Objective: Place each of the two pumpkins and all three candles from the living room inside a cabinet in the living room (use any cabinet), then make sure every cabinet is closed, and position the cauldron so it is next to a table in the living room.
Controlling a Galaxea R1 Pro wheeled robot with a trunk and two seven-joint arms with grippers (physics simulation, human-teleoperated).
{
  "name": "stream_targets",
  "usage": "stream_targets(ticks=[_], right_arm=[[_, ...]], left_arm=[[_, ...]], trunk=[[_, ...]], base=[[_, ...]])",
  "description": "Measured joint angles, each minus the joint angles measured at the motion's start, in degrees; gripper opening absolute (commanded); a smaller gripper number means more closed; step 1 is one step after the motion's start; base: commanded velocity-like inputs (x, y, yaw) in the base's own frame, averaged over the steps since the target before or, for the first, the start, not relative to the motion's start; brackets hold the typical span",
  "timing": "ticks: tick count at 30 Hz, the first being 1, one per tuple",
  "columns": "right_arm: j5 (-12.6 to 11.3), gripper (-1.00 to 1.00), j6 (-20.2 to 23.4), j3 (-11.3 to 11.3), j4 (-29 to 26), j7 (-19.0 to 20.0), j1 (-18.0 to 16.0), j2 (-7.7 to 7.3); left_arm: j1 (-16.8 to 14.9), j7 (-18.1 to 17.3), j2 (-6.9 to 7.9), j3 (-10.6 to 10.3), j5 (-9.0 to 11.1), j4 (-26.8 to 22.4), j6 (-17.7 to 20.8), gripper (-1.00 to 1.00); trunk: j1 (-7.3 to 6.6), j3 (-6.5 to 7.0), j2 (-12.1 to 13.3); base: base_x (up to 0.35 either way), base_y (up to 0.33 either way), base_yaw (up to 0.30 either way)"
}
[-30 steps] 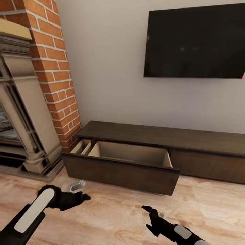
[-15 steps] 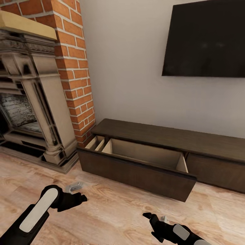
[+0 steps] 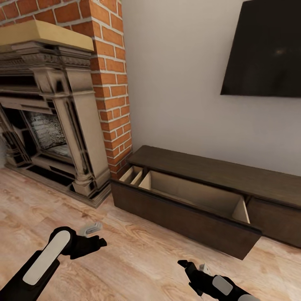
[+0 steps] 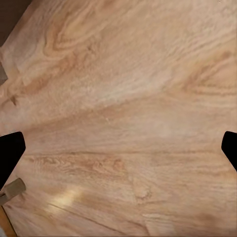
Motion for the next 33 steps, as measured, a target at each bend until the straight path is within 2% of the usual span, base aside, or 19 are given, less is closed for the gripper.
stream_targets(ticks=[3,6,10,14,20,31,33], right_arm=[[0.1,1.00,-1.6,0.6,0.0,0.3,0.0,-0.02],[0.0,1.00,-2.8,3.7,0.0,0.4,0.0,0.02],[0.0,1.00,-3.6,5.5,0.0,-0.2,0.0,0.05],[0.0,1.00,-4.4,5.7,0.0,-0.6,0.0,0.05],[0.0,1.00,-8.7,5.7,0.0,-0.4,0.0,0.05],[0.0,1.00,-11.7,5.8,0.1,-1.0,0.0,0.11],[-0.1,1.00,-11.7,5.8,0.3,-2.2,0.0,0.13]], left_arm=[[0.0,0.0,-0.02,0.0,0.0,0.0,0.0,1.00],[0.0,0.1,-0.04,0.0,-0.1,0.1,0.0,1.00],[0.0,0.2,-0.09,0.0,-0.1,0.1,0.0,1.00],[0.0,0.2,-0.05,0.0,-0.1,0.1,0.0,1.00],[0.0,0.2,-0.01,0.0,-0.1,0.1,0.0,1.00],[0.0,0.3,0.08,0.0,-0.1,0.1,0.0,1.00],[0.0,0.3,0.08,0.0,-0.1,0.1,0.0,1.00]], trunk=[[-0.66,0.48,1.2],[-1.32,1.00,2.4],[-2.20,1.71,4.0],[-3.08,2.43,5.6],[-4.39,3.51,8.0],[-6.81,5.48,12.4],[-7.25,5.84,13.2]], base=[[0.000,0.000,0.052],[0.000,0.000,0.012],[0.000,0.000,0.002],[0.000,0.000,0.000],[0.000,0.000,0.000],[0.000,0.000,0.000],[0.000,0.000,0.000]])
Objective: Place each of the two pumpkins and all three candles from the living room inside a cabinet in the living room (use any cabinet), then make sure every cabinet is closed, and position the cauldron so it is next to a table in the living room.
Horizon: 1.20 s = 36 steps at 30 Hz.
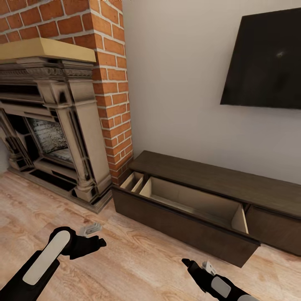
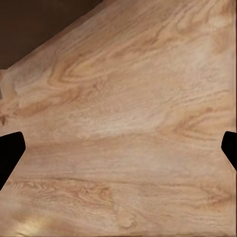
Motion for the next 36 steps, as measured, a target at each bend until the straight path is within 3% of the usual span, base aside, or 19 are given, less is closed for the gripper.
stream_targets(ticks=[6,18,28,36], right_arm=[[-0.2,1.00,0.3,-0.1,0.0,-5.0,0.0,-0.02],[0.1,1.00,-0.7,0.0,-0.3,-4.4,0.0,0.01],[0.1,1.00,-0.7,0.0,-0.3,-4.3,0.0,0.02],[0.1,1.00,-0.8,0.0,-0.3,-4.4,0.0,0.03]], left_arm=[[0.0,0.0,0.00,0.0,0.0,0.0,0.0,1.00],[0.0,0.0,0.00,0.0,0.0,-0.1,0.0,1.00],[0.0,-0.1,-0.01,0.8,0.1,-0.2,0.0,1.00],[0.0,-0.2,0.02,0.8,0.0,-0.3,0.0,1.00]], trunk=[[-1.32,1.08,2.4],[-3.95,3.23,7.2],[-3.96,3.24,7.2],[-3.93,3.23,7.2]], base=[[0.000,0.000,0.000],[-0.004,0.000,0.000],[-0.130,0.012,0.009],[-0.184,-0.020,0.223]])
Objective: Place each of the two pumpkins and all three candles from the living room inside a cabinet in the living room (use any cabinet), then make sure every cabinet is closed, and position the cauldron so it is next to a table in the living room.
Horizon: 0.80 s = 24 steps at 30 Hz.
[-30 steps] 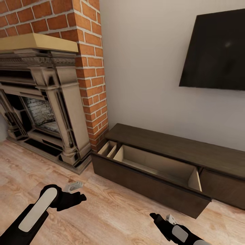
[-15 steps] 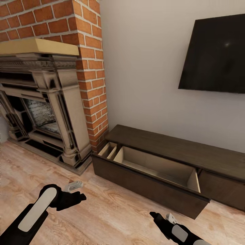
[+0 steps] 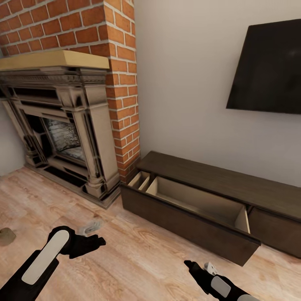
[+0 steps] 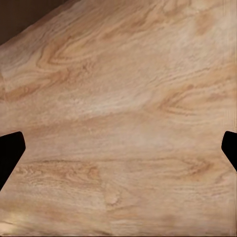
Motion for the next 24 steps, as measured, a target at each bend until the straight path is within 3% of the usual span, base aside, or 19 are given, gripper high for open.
stream_targets(ticks=[11,24], right_arm=[[0.0,1.00,-0.1,0.0,0.0,-0.5,0.0,0.03],[0.1,1.00,-2.3,0.0,0.0,-0.5,0.0,0.04]], left_arm=[[0.0,0.1,-0.08,0.0,0.0,-0.1,0.0,1.00],[0.0,0.1,-0.07,-0.1,-0.1,-0.7,0.0,1.00]], trunk=[[-0.01,0.00,0.0],[-0.03,0.00,0.0]], base=[[-0.278,-0.113,0.286],[-0.043,-0.048,0.290]])
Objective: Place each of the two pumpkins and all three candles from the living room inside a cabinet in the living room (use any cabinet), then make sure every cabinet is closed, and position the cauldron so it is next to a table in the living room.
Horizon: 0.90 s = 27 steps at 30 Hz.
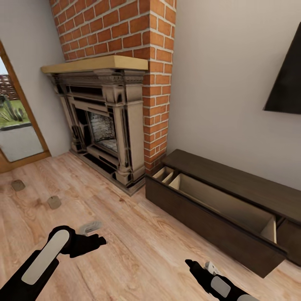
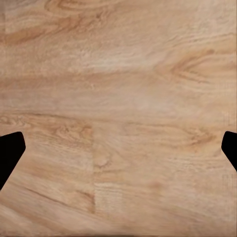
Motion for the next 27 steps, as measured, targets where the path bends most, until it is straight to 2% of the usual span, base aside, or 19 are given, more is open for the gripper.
stream_targets(ticks=[27], right_arm=[[0.0,1.00,0.0,0.0,0.0,0.0,0.0,-0.04]], left_arm=[[0.0,-0.1,0.07,0.0,0.0,0.0,0.0,1.00]], trunk=[[0.00,0.00,0.0]], base=[[0.000,0.000,0.291]])
